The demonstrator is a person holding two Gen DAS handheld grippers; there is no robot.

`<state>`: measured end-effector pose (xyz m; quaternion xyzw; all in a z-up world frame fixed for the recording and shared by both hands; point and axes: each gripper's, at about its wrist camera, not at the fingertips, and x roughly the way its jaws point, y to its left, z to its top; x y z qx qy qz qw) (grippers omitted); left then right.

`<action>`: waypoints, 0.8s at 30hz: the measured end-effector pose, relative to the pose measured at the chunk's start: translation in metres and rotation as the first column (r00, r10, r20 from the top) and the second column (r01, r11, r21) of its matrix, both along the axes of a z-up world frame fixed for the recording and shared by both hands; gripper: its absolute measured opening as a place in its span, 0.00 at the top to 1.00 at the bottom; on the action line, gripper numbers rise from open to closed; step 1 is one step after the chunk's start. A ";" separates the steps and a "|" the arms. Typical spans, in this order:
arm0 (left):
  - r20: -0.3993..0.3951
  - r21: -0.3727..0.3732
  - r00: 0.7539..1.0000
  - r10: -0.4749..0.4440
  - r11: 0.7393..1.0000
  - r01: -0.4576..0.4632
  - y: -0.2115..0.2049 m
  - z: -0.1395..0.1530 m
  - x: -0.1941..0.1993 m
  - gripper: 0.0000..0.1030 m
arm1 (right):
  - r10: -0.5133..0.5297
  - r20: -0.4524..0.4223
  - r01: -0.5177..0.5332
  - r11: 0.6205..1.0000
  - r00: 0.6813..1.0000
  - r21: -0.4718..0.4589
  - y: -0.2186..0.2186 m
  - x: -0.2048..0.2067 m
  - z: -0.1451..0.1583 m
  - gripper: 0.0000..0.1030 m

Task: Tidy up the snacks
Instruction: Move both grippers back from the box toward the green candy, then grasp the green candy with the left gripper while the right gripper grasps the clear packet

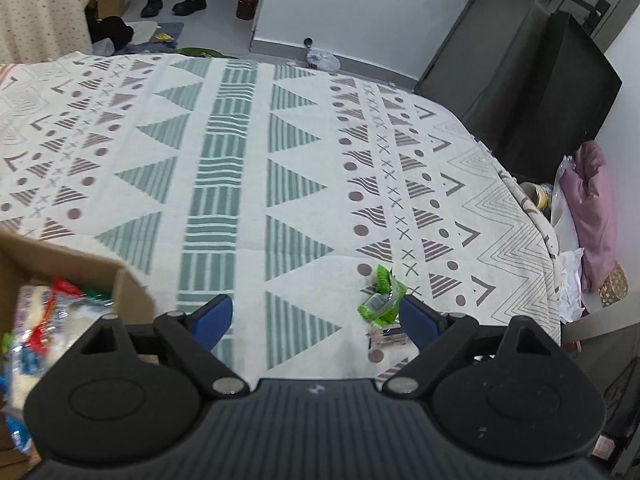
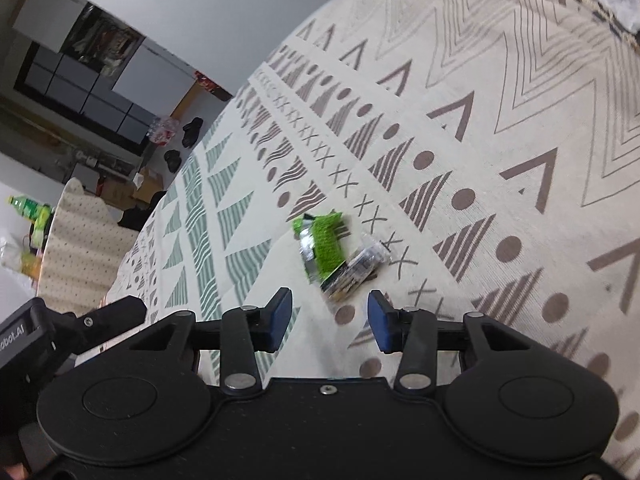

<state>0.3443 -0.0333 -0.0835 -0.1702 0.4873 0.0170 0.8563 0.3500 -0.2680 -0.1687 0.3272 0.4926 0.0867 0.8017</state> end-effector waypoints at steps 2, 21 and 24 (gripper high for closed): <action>-0.005 0.004 1.000 -0.012 1.000 0.012 -0.007 -0.008 0.008 0.13 | -0.016 -0.013 0.016 1.000 1.000 0.010 0.000 0.007 -0.009 0.58; -0.058 -0.020 0.990 -0.130 0.992 0.129 -0.065 -0.067 0.062 0.21 | -0.021 -0.026 0.020 1.000 0.999 -0.017 -0.006 0.028 -0.042 0.83; -0.068 -0.020 0.986 -0.150 0.989 0.149 -0.074 -0.074 0.065 0.25 | -0.028 -0.027 0.027 0.999 0.999 -0.033 -0.013 0.021 -0.039 0.83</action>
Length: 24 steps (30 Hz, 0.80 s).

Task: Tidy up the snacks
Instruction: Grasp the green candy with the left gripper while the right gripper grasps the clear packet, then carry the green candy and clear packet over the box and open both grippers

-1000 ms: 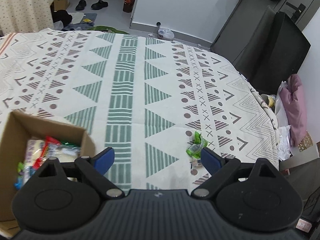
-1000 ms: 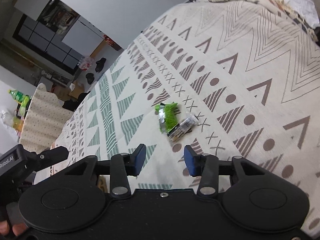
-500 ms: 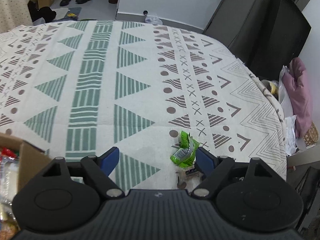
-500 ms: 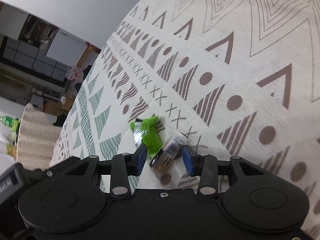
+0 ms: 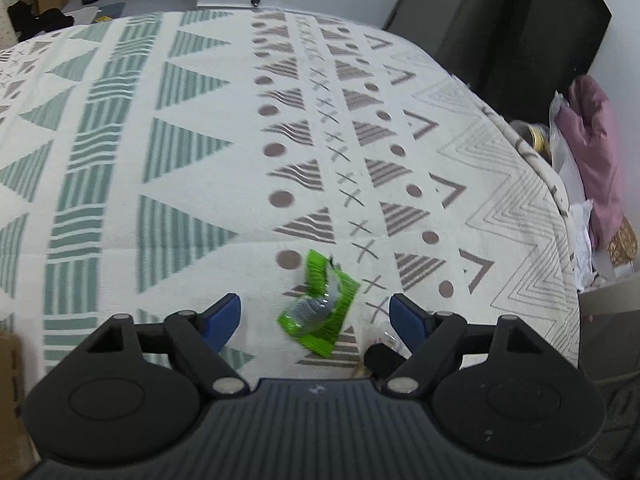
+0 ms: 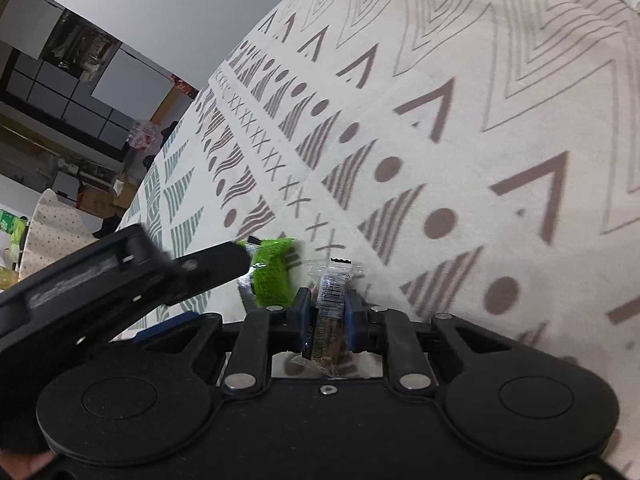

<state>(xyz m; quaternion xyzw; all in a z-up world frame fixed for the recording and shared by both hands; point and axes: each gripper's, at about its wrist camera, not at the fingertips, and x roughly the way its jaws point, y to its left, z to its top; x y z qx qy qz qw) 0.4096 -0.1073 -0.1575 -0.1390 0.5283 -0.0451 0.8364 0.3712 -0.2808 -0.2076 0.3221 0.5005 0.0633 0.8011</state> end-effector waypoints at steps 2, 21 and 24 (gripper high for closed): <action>-0.015 0.001 1.000 0.004 1.000 -0.004 -0.002 -0.005 0.001 0.33 | -0.008 -0.005 0.008 1.000 1.000 -0.006 -0.004 -0.003 0.002 0.83; -0.016 0.059 1.000 0.002 0.998 -0.001 0.005 0.006 -0.016 0.77 | -0.036 0.010 0.037 0.998 0.999 -0.047 -0.011 -0.028 0.028 0.83; 0.001 0.045 1.000 0.023 0.999 -0.023 0.013 0.019 -0.029 0.77 | -0.031 0.032 0.032 0.999 0.999 -0.044 -0.007 -0.034 0.039 0.83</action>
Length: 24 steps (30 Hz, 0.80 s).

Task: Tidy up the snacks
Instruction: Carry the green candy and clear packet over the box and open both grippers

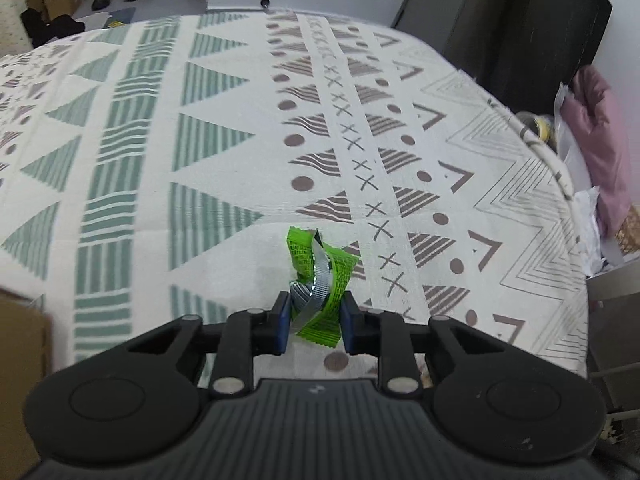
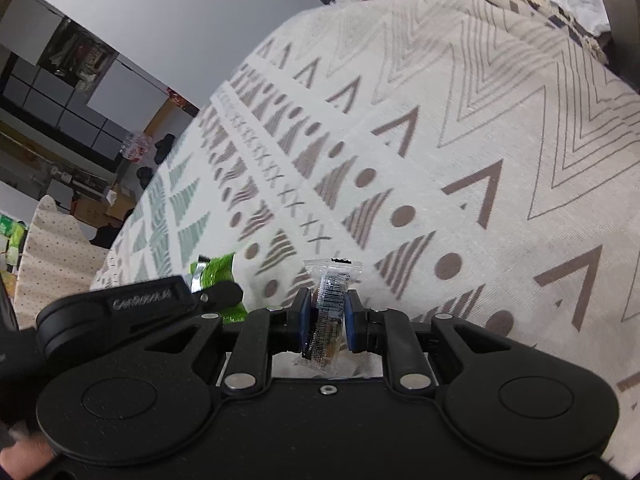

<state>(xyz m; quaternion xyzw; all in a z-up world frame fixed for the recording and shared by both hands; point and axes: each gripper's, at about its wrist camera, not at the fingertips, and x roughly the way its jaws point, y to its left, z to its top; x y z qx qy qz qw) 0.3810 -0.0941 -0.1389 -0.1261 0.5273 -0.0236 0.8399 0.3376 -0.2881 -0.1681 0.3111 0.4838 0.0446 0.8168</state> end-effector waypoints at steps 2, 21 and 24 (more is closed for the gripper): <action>0.009 -0.010 1.000 0.022 1.000 -0.022 0.007 0.009 -0.009 0.77 | 0.006 0.017 -0.006 1.000 1.000 0.001 0.004 -0.004 0.009 0.83; 0.118 -0.046 0.985 0.129 0.991 -0.125 0.071 0.084 -0.101 0.77 | 0.055 0.163 -0.053 0.998 0.985 -0.014 0.046 -0.053 0.084 0.83; 0.130 -0.048 0.981 0.142 0.990 -0.136 0.081 0.092 -0.111 0.77 | 0.063 0.186 -0.062 0.998 0.981 -0.014 0.053 -0.057 0.094 0.83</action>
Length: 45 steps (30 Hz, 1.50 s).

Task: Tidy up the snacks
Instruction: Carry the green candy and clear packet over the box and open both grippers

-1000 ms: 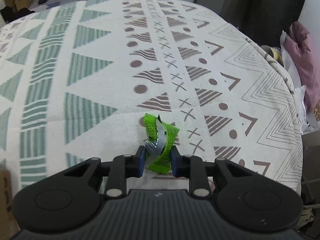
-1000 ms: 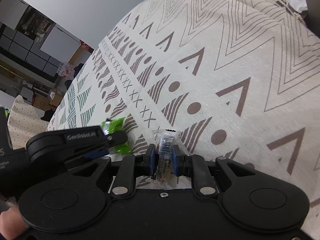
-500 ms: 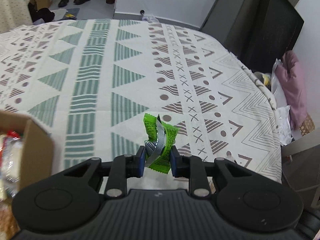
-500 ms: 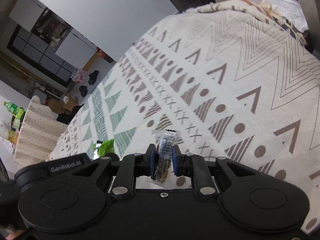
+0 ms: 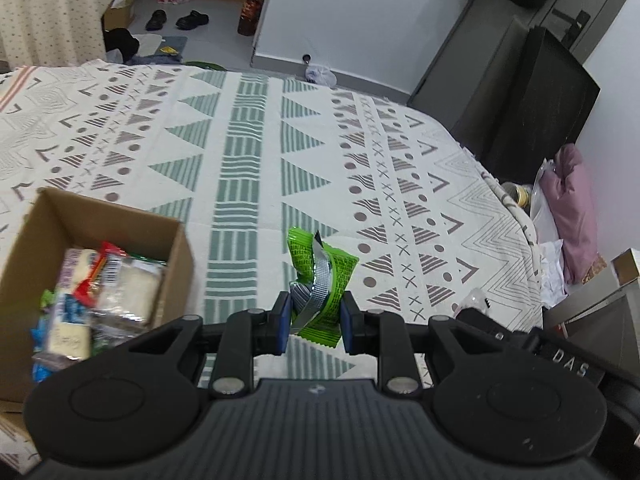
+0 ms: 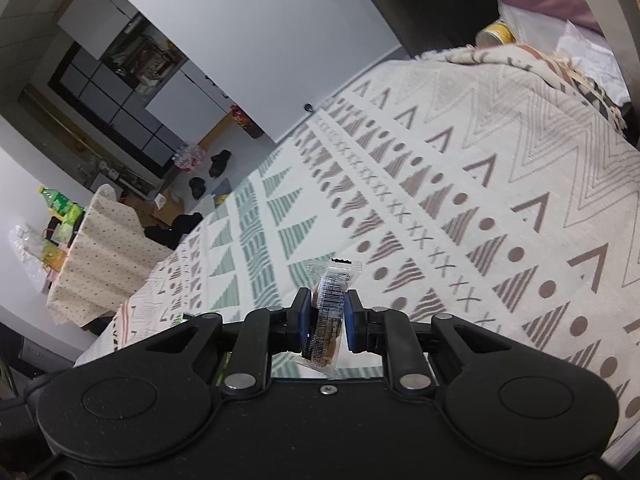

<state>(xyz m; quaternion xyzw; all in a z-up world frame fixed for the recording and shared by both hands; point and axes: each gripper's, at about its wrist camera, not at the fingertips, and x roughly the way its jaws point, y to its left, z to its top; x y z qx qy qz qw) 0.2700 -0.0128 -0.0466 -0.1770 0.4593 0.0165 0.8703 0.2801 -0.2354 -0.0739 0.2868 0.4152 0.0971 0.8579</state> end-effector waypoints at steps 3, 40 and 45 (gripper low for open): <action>0.008 0.000 1.000 0.014 1.000 -0.014 0.011 0.007 -0.007 0.77 | 0.010 0.021 -0.010 1.000 1.000 0.001 0.009 -0.002 0.009 0.83; -0.024 -0.060 0.973 0.231 0.971 -0.232 0.180 0.000 -0.046 0.76 | 0.238 0.051 -0.237 0.971 0.970 -0.032 0.170 -0.004 0.029 0.83; -0.058 -0.053 0.969 0.240 0.969 -0.243 0.191 -0.006 -0.044 0.73 | 0.262 0.050 -0.260 0.965 0.964 -0.036 0.188 -0.006 0.029 0.83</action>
